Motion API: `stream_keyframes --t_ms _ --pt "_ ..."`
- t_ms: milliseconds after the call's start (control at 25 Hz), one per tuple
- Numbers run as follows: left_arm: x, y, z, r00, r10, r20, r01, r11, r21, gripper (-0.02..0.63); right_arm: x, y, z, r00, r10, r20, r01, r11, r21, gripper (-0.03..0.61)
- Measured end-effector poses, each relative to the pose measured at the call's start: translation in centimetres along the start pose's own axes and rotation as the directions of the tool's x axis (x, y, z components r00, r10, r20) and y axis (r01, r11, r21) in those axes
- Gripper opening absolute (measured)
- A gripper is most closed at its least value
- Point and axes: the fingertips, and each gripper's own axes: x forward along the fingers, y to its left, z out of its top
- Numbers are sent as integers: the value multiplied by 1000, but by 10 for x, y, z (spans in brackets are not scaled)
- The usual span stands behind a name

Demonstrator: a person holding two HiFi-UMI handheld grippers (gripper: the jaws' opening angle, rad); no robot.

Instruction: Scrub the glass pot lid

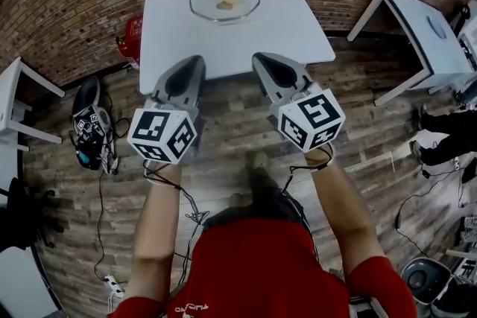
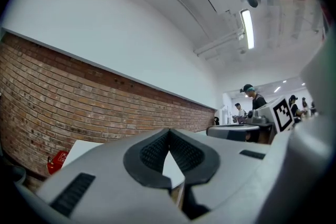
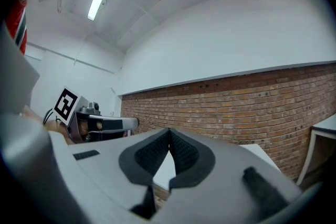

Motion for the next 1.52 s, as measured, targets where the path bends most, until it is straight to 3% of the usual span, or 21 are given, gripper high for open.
stream_keyframes --t_ms 600,1000,1520 --pt "136 80 -5 999 53 -6 -53 998 26 18 119 -113 1 999 45 17 -44 997 -65 29" --pt "236 133 -4 990 140 -12 -140 989 39 18 203 -201 -2 992 127 2 -126 989 -79 29" --pt "292 199 -12 978 203 -43 -201 978 52 18 287 -236 -7 984 179 -22 -180 981 -67 29"
